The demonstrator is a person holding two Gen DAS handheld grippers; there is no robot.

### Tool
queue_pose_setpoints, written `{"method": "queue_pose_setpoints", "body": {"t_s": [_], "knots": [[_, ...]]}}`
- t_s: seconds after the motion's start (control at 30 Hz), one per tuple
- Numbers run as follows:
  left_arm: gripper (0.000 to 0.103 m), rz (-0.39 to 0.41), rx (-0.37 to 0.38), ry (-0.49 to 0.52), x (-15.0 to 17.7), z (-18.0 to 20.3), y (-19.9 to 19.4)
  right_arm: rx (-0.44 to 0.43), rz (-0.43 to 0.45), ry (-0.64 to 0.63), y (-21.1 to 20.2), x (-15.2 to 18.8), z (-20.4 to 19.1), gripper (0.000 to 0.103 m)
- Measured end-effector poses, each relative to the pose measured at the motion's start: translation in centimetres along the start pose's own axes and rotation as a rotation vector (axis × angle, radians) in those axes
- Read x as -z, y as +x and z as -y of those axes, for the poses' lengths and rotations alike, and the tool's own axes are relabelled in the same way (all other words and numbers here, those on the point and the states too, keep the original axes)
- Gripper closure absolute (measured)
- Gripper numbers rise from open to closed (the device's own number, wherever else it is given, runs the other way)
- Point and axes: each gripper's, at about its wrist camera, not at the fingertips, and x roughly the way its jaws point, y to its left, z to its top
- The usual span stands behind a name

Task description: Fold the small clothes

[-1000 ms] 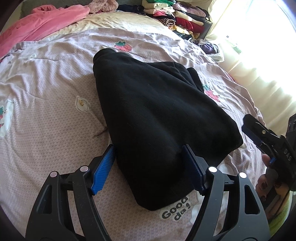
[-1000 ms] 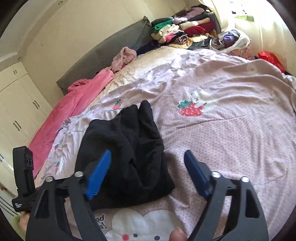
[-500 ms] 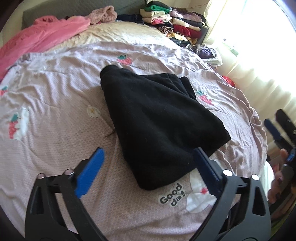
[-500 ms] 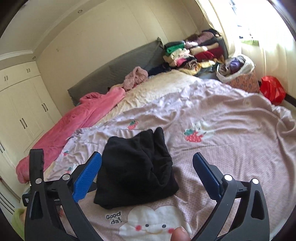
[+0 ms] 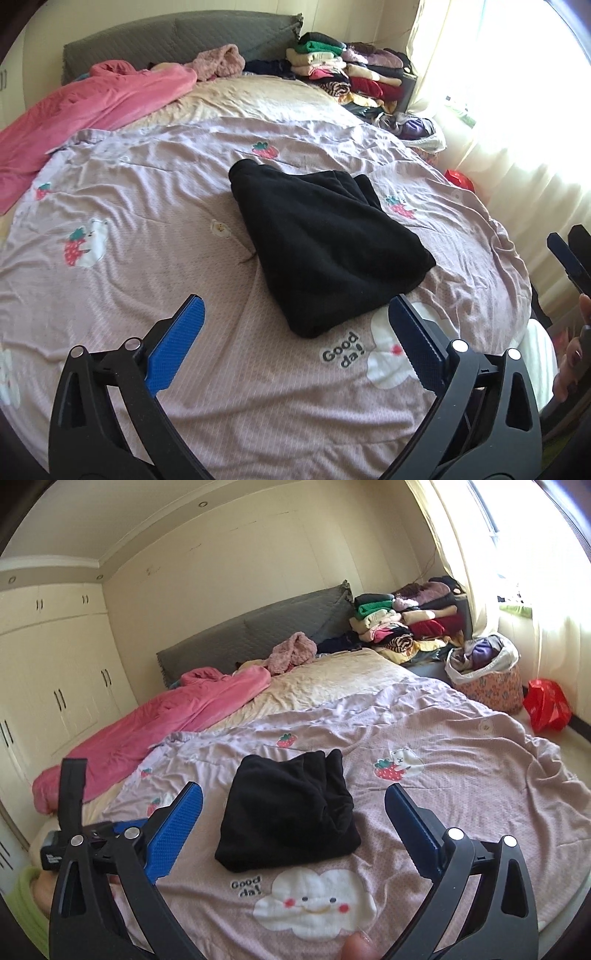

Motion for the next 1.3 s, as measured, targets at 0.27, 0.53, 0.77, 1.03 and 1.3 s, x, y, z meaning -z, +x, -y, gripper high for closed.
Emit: {"method": "queue_pose_setpoints", "body": {"t_s": [0.27,0.53,0.77,1.03,1.3], "knots": [[0.01,0.02,-0.029,0.026,3.2,0.0,-2.0,0.047,-0.072,-0.065,-0.9,3.2,-1.5,0.005],[0.01,-0.001,-0.053,0.009,6.1,-0.9,-2.6,0.094,-0.209,-0.092,0.1,8.0,-2.2,0.005],[0.01,-0.009,-0.059,-0.01,7.9,-1.0,-3.3,0.102,-0.228,-0.099,0.0,8.9,-2.5,0.005],[0.01,-0.008,-0.061,-0.012,8.3,-0.8,-3.7,0.098,-0.225,-0.108,-0.4,8.9,-2.9,0.005],[0.01,-0.007,-0.081,-0.018,8.1,-1.0,-3.8,0.104,-0.226,-0.102,-0.7,8.6,-2.7,0.005]]}}
